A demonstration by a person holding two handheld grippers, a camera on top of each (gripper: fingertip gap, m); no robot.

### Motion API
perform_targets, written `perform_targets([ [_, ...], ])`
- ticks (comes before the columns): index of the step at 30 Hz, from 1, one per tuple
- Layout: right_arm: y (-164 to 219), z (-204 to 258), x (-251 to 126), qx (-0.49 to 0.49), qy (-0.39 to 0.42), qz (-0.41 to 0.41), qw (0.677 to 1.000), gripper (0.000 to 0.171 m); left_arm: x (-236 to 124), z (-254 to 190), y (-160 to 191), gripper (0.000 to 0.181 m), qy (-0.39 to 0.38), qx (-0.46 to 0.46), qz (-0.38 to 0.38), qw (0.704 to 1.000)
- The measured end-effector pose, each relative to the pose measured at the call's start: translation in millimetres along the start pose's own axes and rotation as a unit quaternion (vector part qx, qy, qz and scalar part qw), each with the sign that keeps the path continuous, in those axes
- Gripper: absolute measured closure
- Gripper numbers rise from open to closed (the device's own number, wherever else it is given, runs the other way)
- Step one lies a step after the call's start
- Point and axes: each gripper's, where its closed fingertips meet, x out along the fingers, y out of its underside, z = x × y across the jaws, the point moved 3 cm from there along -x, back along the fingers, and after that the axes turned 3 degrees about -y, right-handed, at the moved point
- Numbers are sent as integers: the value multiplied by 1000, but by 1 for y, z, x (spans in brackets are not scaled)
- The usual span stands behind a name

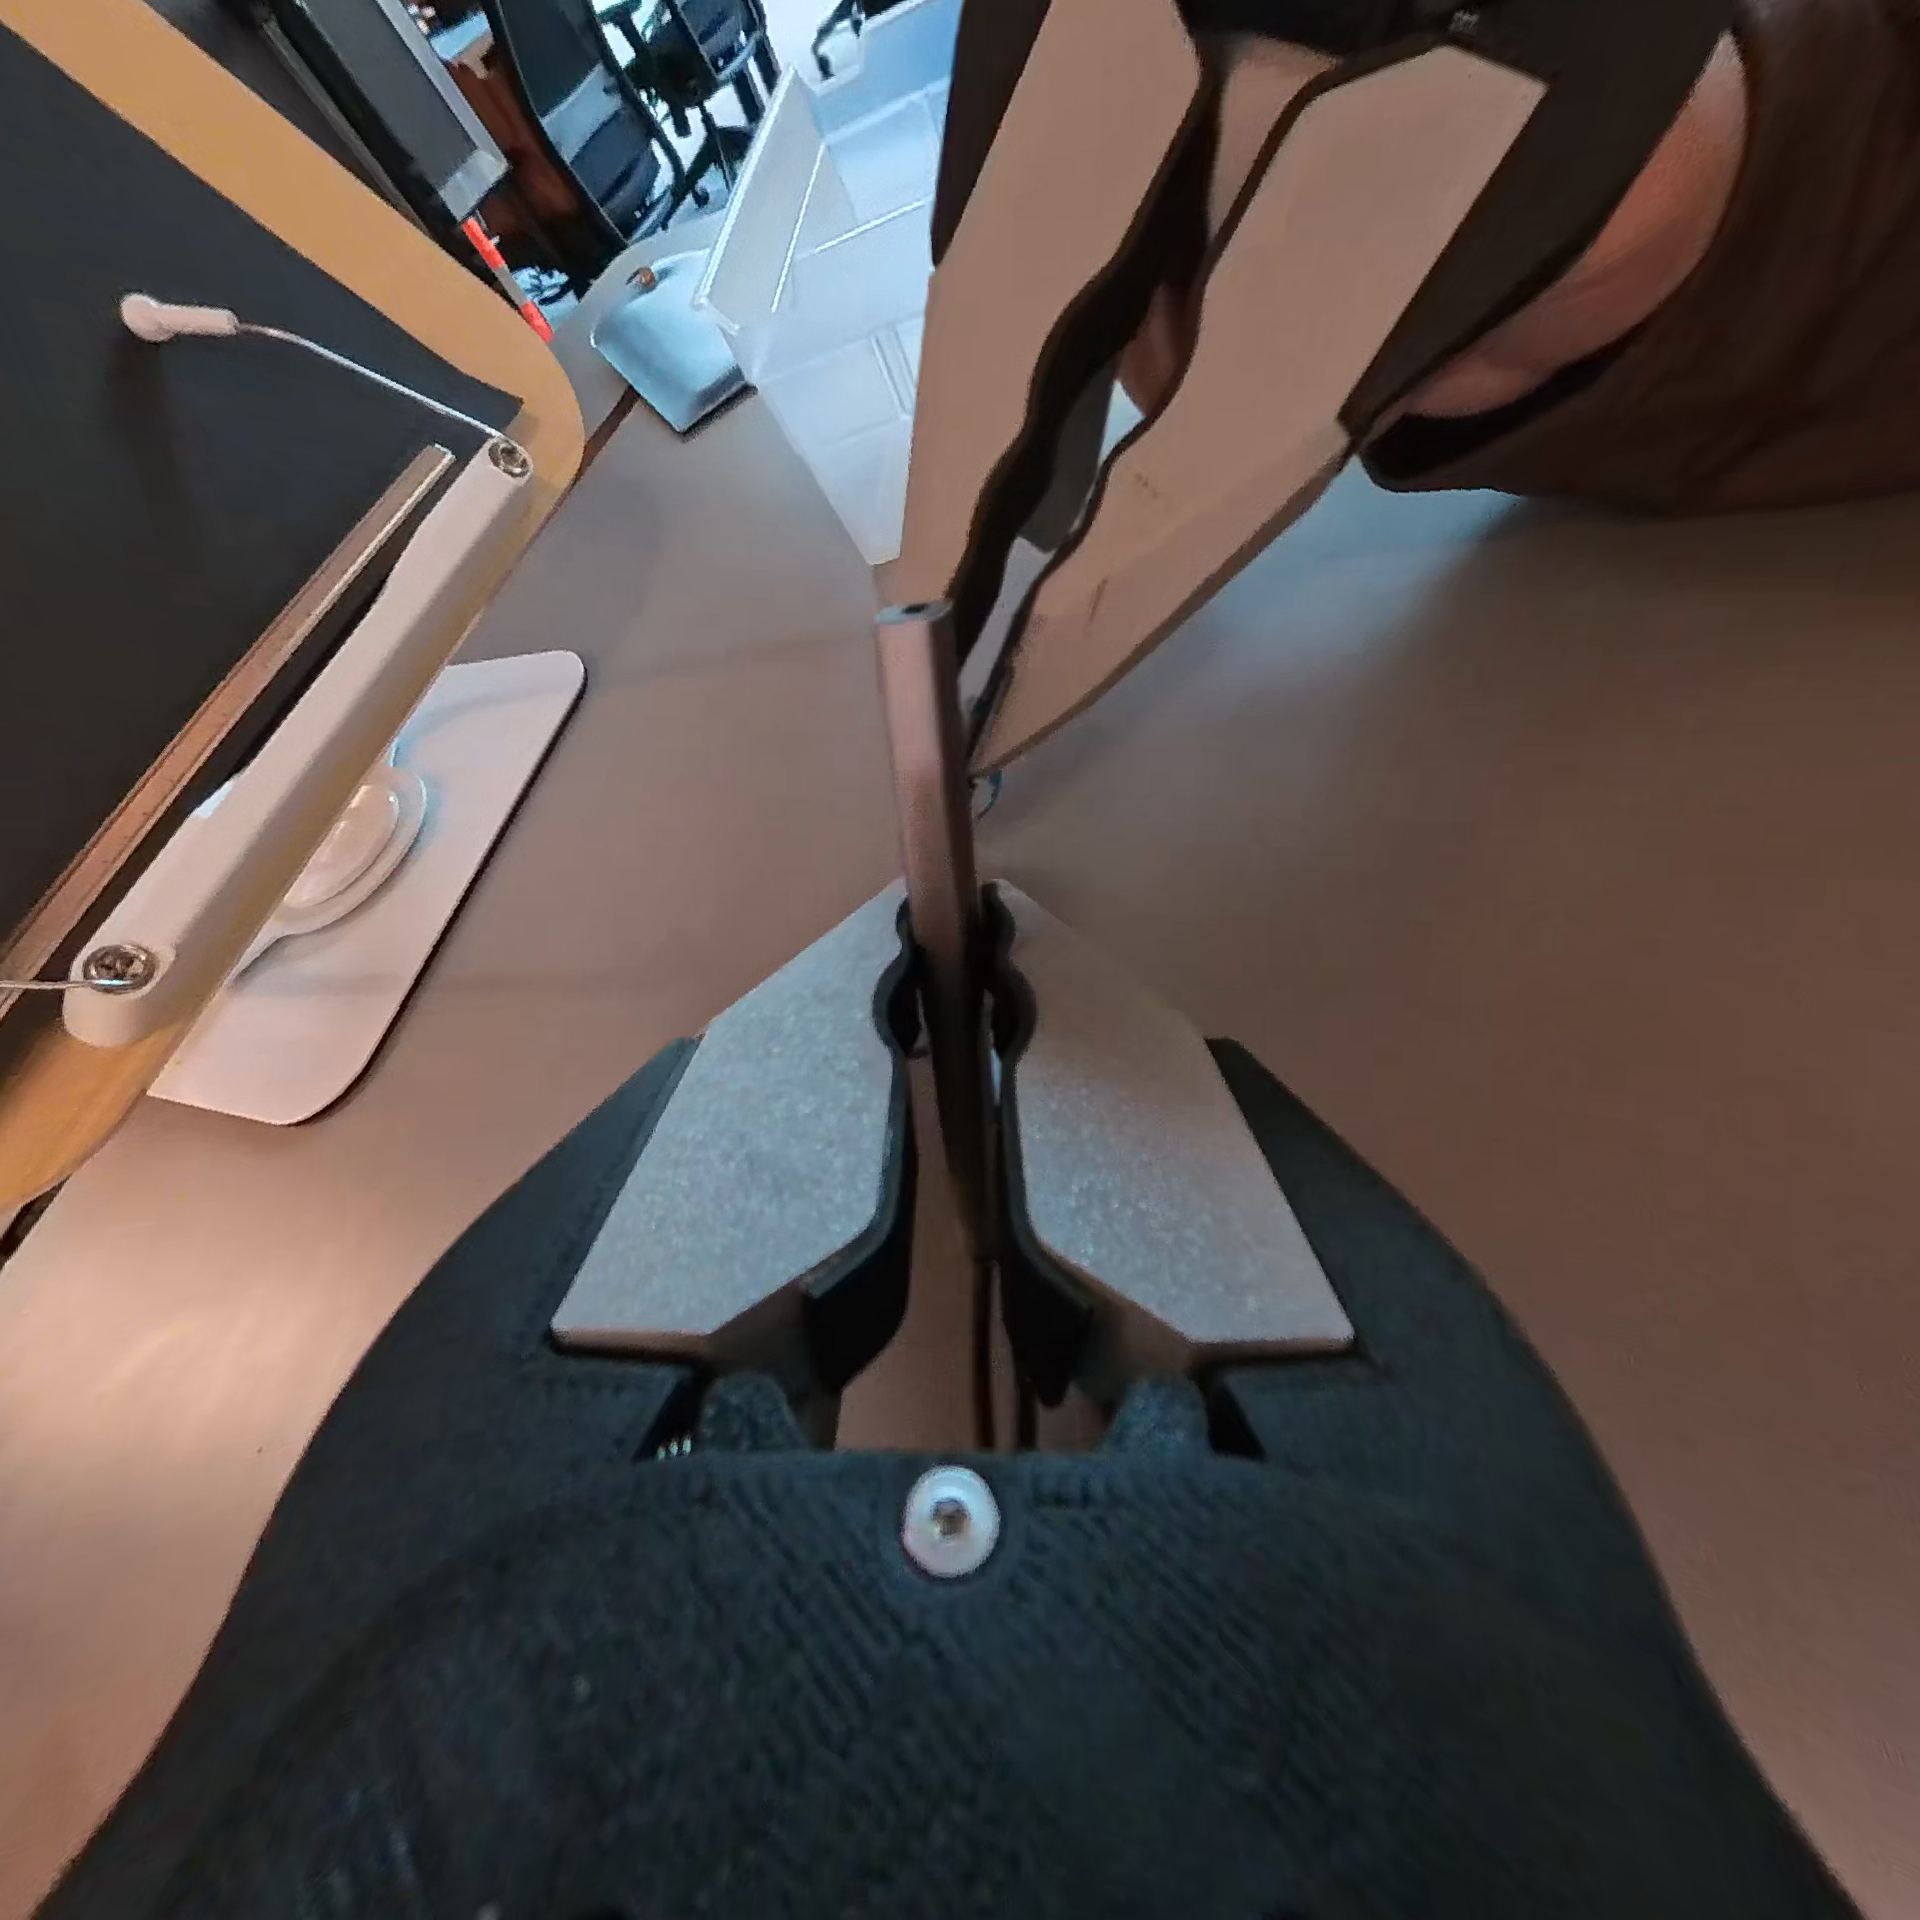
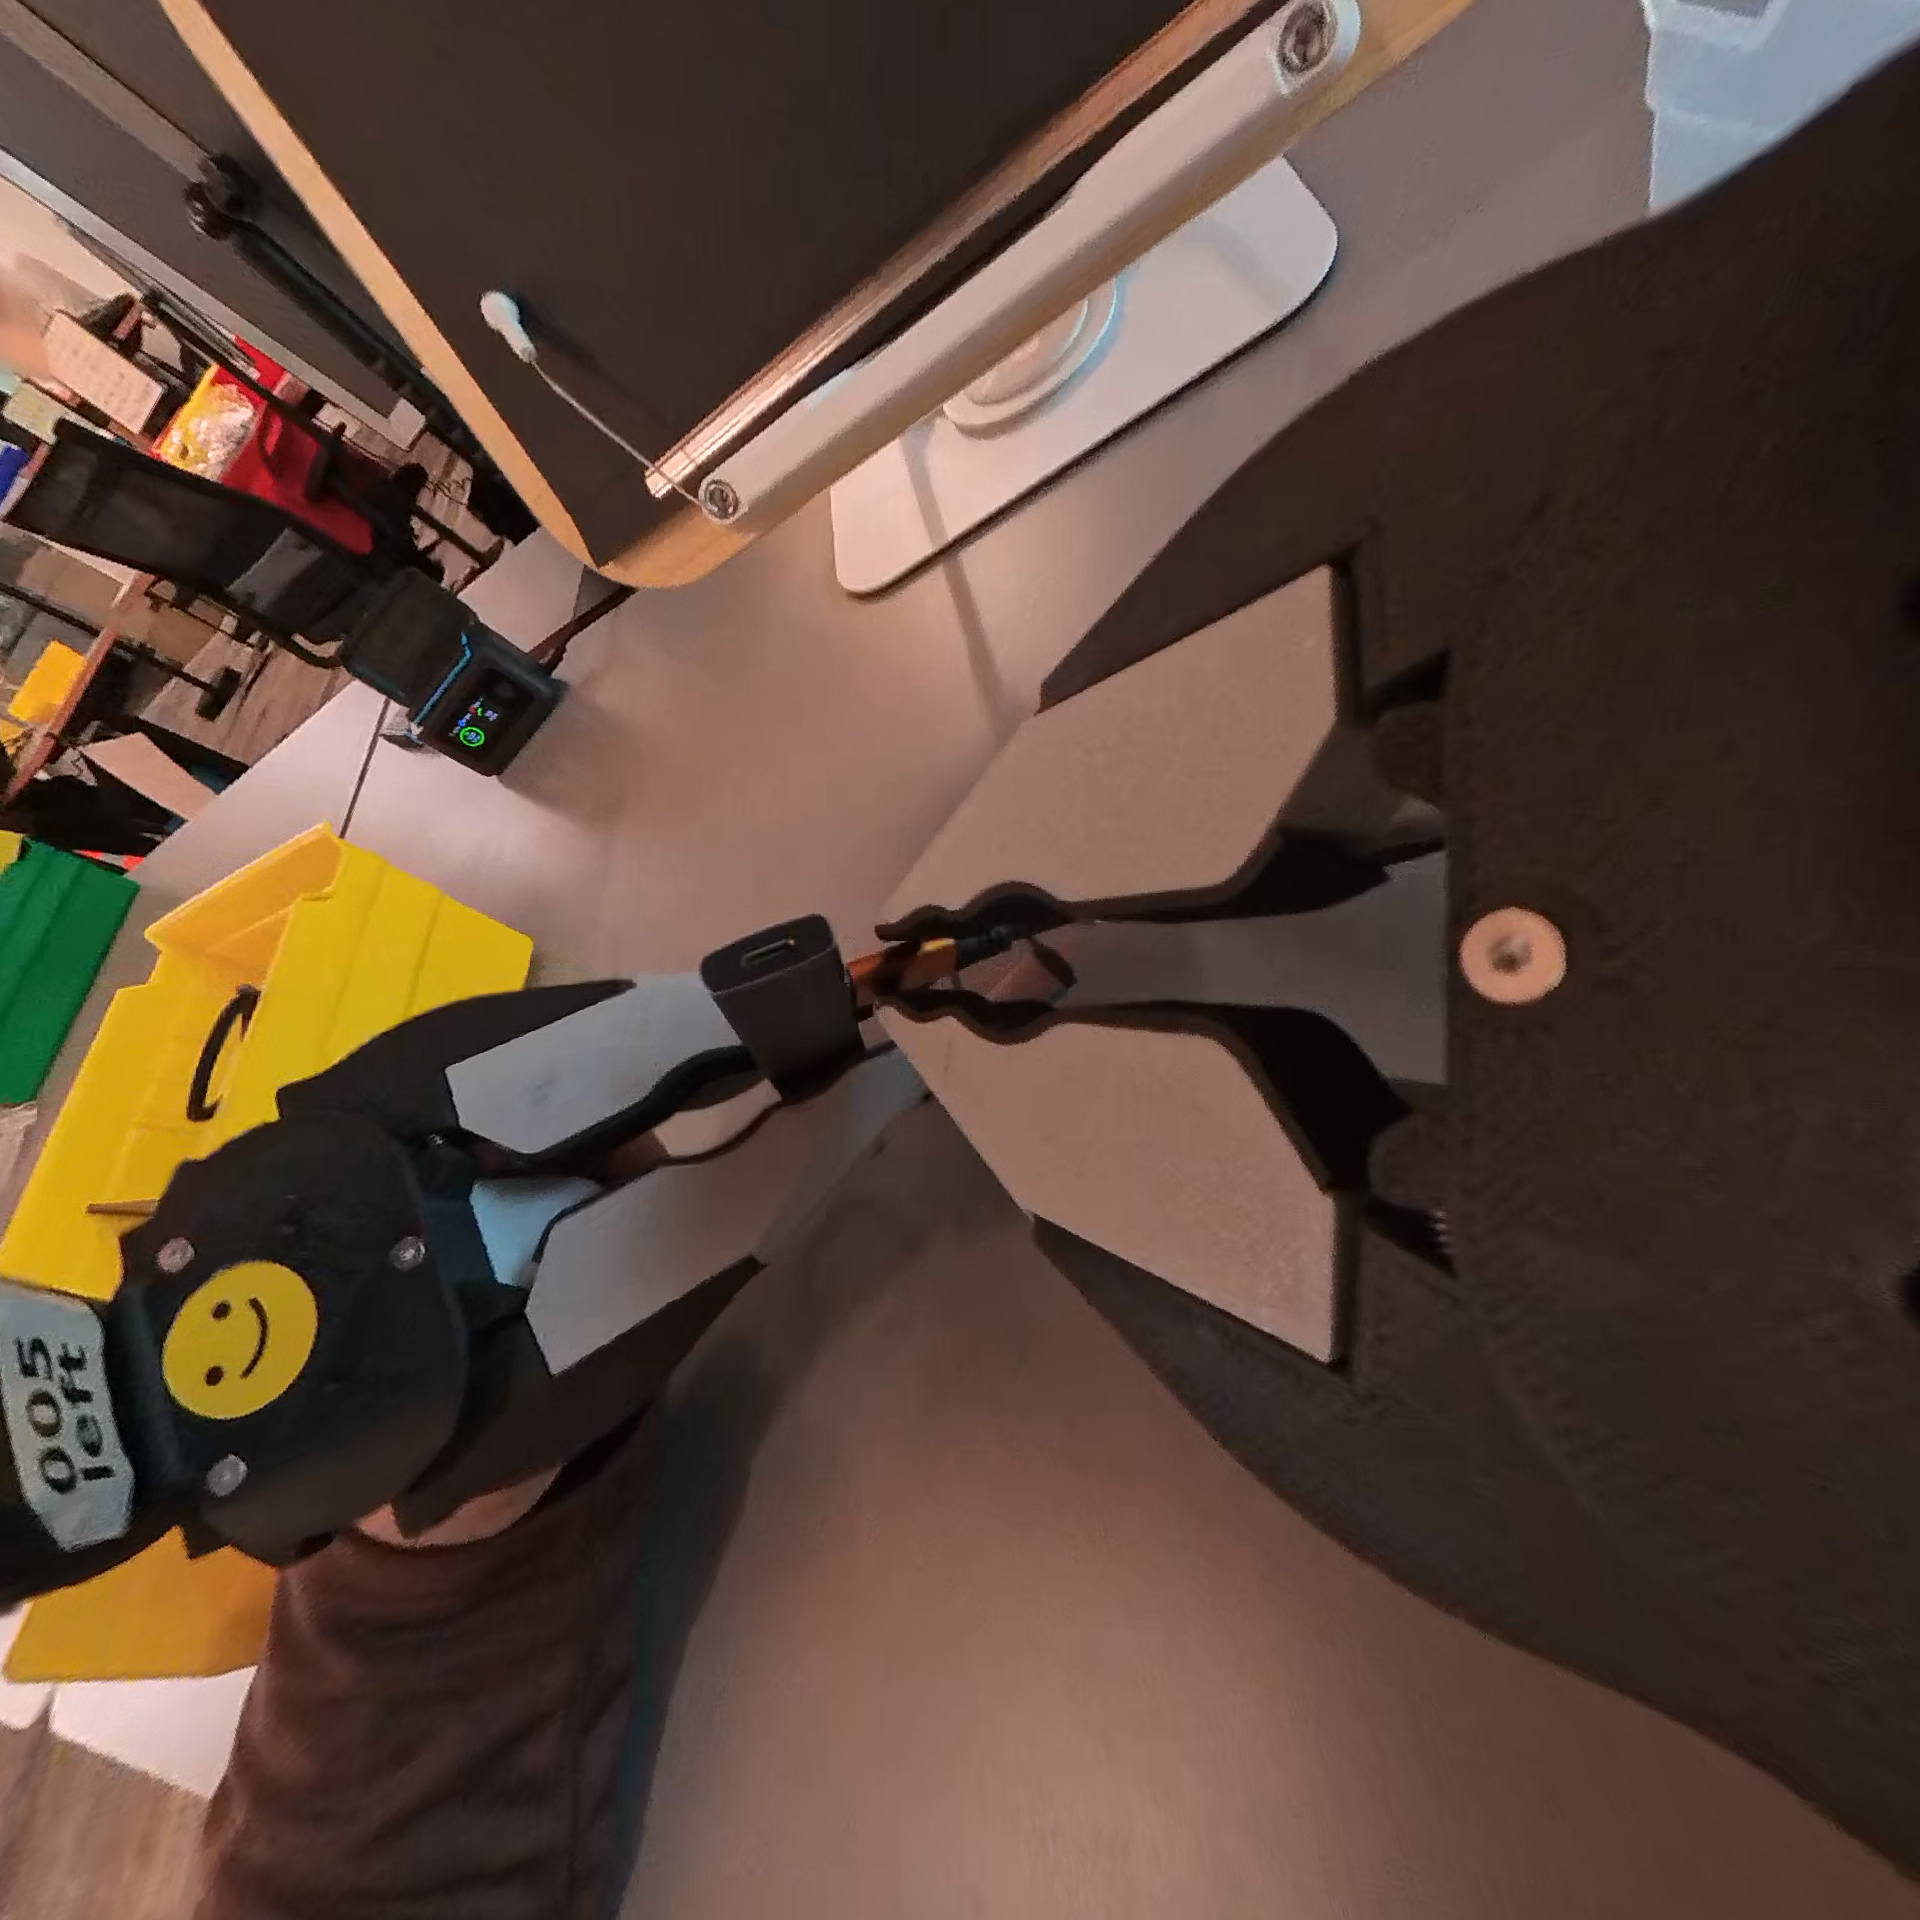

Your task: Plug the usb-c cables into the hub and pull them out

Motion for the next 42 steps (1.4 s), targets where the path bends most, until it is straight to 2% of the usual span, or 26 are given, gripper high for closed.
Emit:
perform_targets([
  [5, -1, -4, -5, 63, -31, -15, 997, 167, 1, -5, -6, 168, -18, 36, -22, 999],
  [11, -6, -4, -9, 80, -47, -36, 995, 168, -8, 0, -19, 169, -19, 1, -71, 997],
  [17, -12, -4, -12, 98, -61, -68, 991, 168, -15, 3, -27, 175, 7, -38, -91, 995],
  [25, -21, 0, -21, 143, -130, -131, 972, 169, -20, -5, -34, 175, 74, -90, -119, 986],
  [42, -23, 1, -25, 143, -142, -135, 970, 169, -20, -9, -40, 175, 90, -108, -139, 980],
])
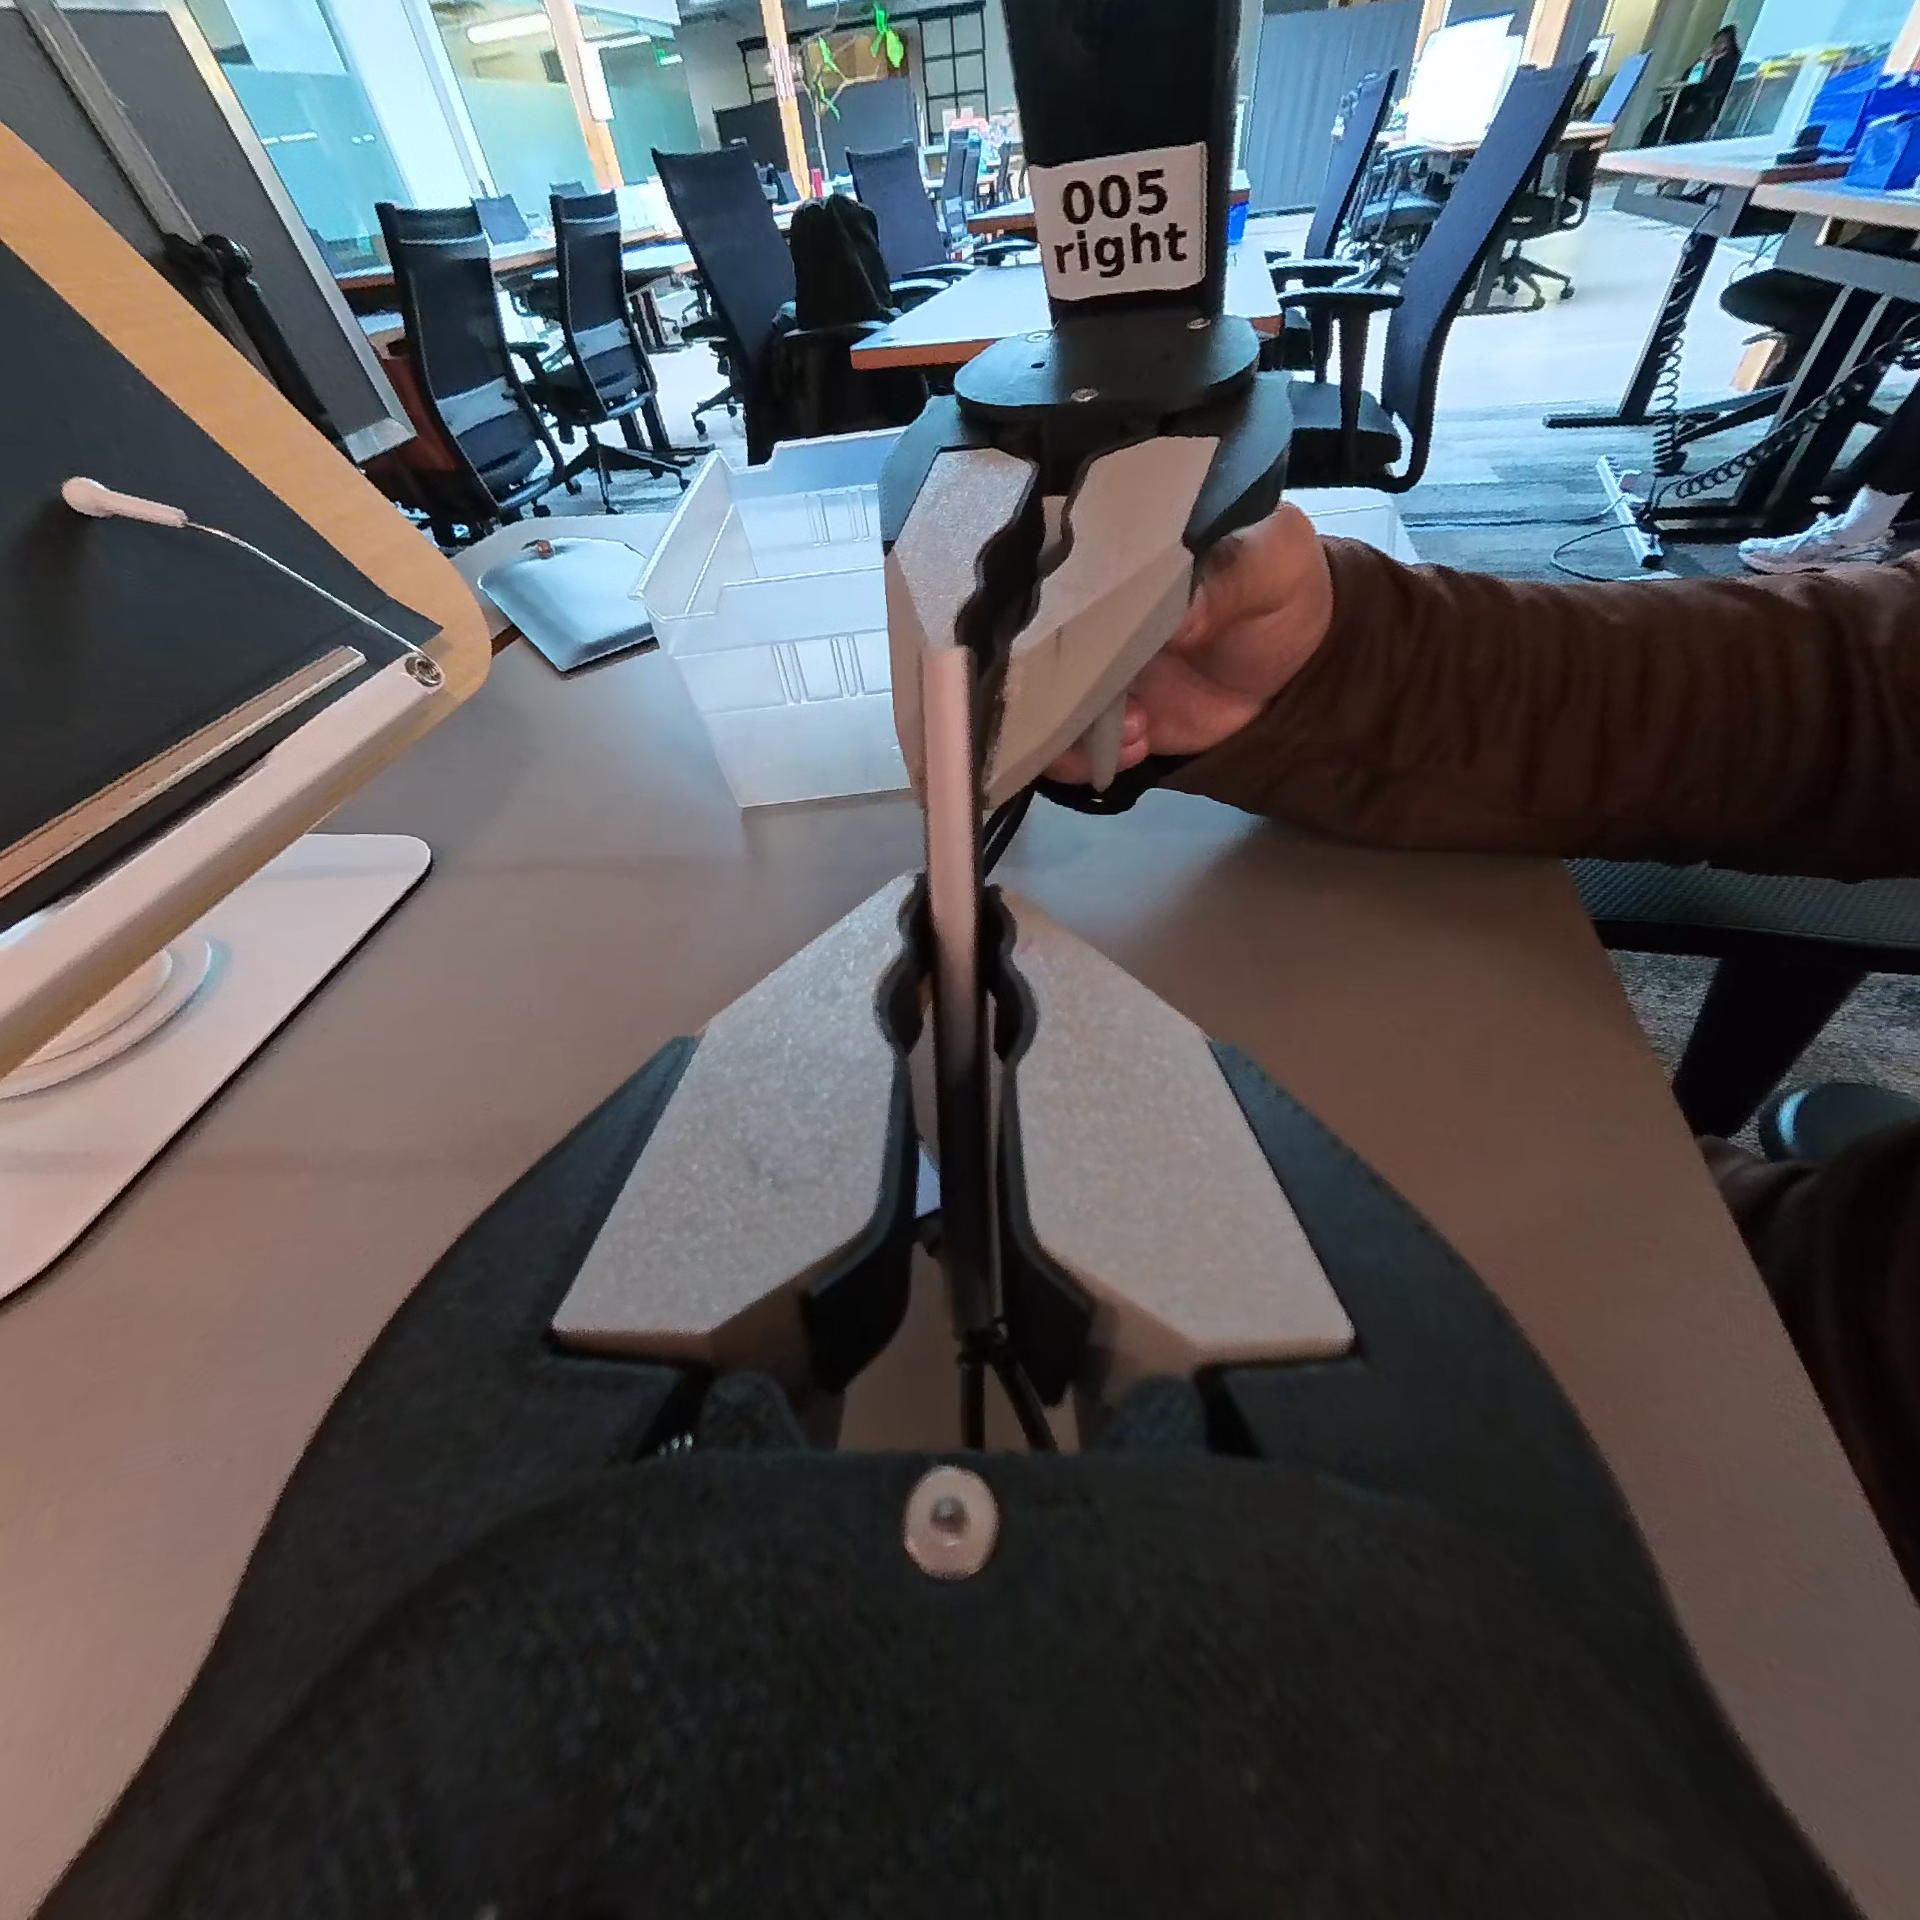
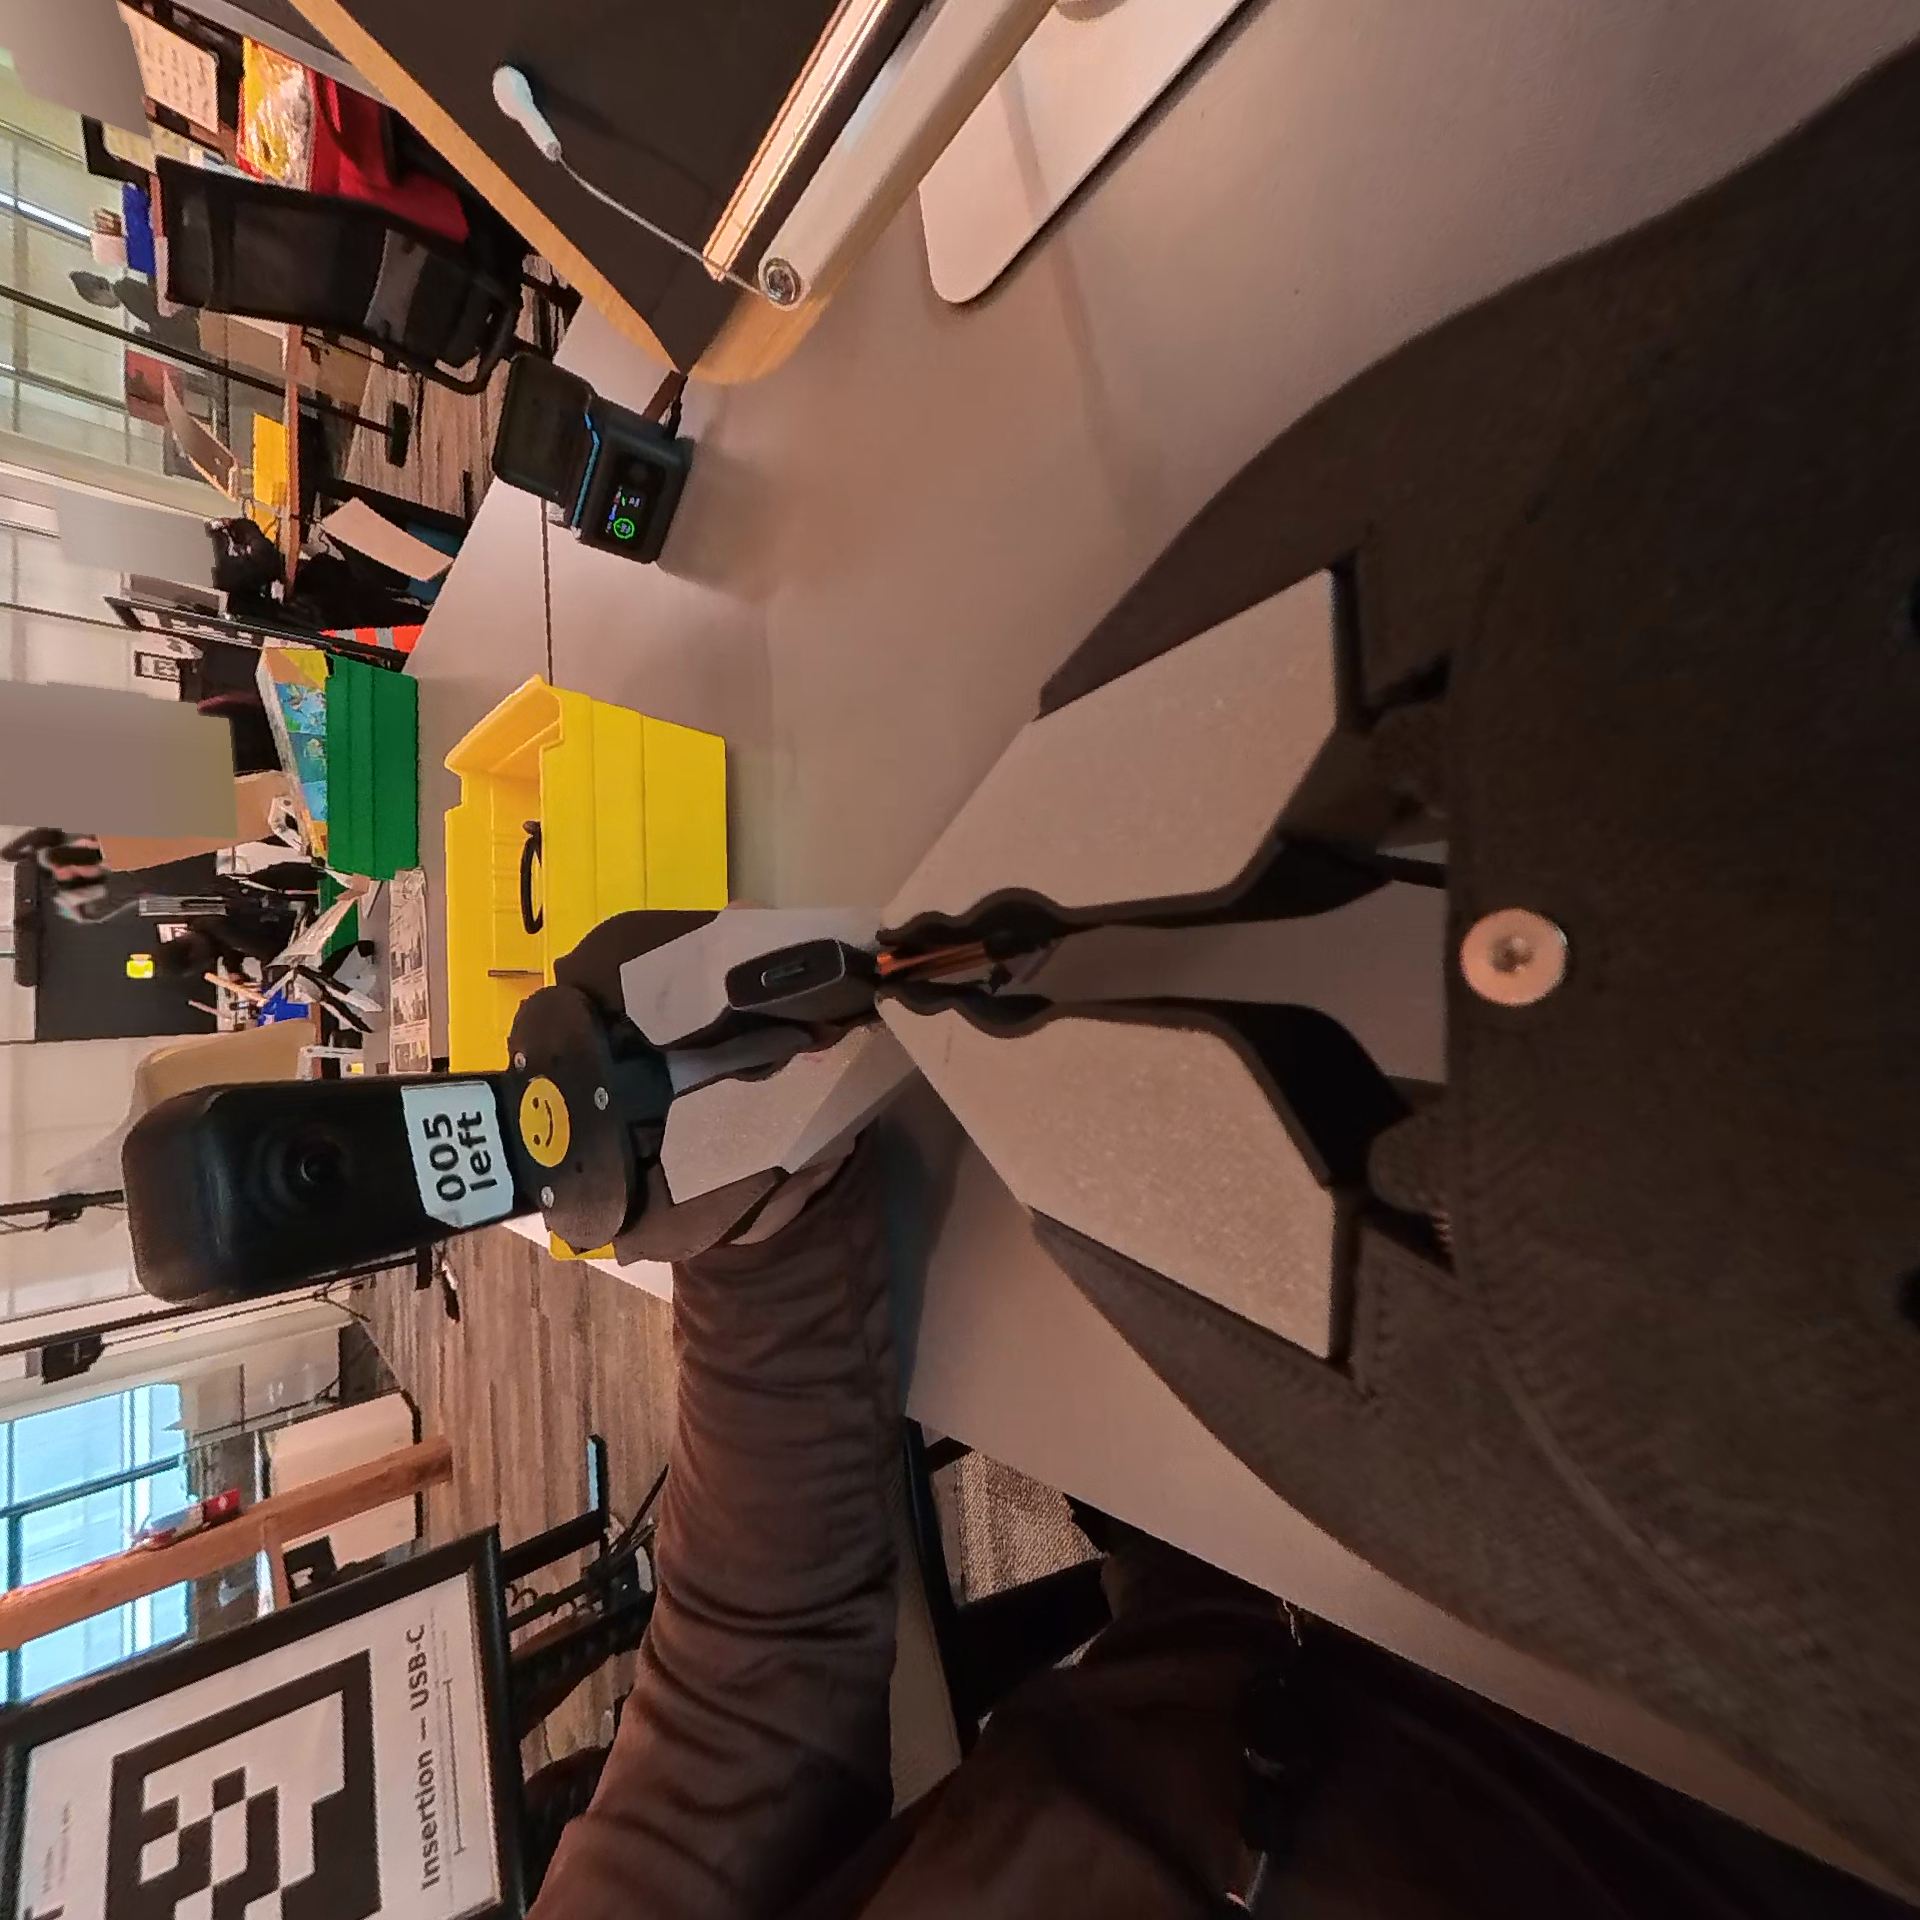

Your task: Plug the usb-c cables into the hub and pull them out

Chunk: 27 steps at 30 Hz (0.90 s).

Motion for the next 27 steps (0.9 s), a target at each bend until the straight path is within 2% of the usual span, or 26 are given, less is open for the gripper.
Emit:
perform_targets([
  [15, 3, 2, 3, -9, -2, 14, 1000, 169, 2, -2, 0, 175, 8, -12, 0, 1000],
  [21, 18, -1, 5, -55, 15, 73, 996, 168, 6, 2, 14, 175, -46, 70, 71, 994],
  [24, 27, -3, 4, -66, 28, 122, 990, 168, 11, 2, 21, 175, -92, 134, 113, 980],
  [27, 35, -4, 12, -130, 77, 199, 968, 170, 12, 8, 35, 175, -132, 193, 177, 956],
])
